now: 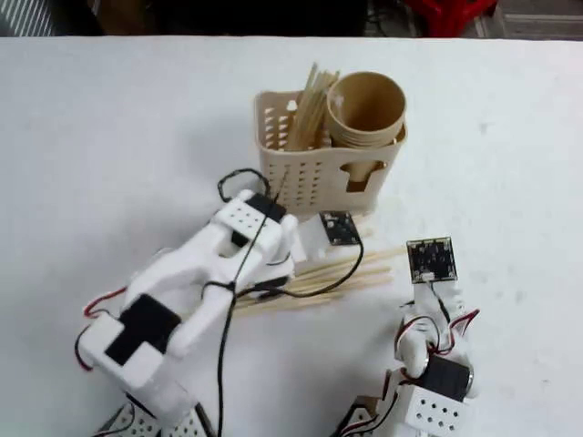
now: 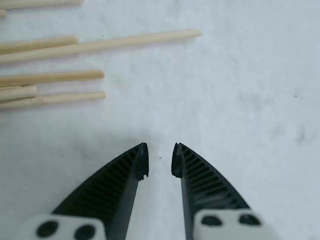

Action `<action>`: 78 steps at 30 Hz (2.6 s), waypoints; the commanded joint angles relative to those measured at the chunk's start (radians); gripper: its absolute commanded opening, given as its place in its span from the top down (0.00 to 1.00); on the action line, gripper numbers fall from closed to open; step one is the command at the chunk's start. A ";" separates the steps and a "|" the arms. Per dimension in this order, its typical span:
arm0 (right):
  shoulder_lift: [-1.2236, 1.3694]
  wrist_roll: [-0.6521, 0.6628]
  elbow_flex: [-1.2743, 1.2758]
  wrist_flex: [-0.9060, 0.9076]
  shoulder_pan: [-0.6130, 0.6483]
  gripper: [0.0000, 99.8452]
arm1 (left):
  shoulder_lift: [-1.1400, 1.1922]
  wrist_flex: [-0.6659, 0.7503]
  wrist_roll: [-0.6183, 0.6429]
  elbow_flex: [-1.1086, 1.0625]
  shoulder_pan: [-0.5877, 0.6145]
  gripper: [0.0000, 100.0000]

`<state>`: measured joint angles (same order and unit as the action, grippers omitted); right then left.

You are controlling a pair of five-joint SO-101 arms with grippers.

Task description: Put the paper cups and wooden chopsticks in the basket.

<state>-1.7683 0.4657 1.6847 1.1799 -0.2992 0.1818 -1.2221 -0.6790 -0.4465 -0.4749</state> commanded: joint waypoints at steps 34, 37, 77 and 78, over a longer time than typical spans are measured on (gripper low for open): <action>-0.007 0.008 0.006 0.002 -0.002 0.90 | -0.398 -0.262 0.072 0.379 0.053 0.98; -0.007 0.008 0.006 0.002 -0.002 0.90 | -0.493 -0.258 0.091 0.381 0.053 0.98; -0.007 0.008 0.006 0.002 -0.004 0.90 | -0.763 1.033 0.628 -0.120 0.119 0.98; -0.007 0.008 0.006 0.002 -0.004 0.90 | -0.763 1.031 0.628 -0.124 0.119 0.98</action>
<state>-1.7699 0.4657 1.6847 1.1799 -0.2992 -0.5501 -0.2263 -0.0729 -0.5631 -0.3460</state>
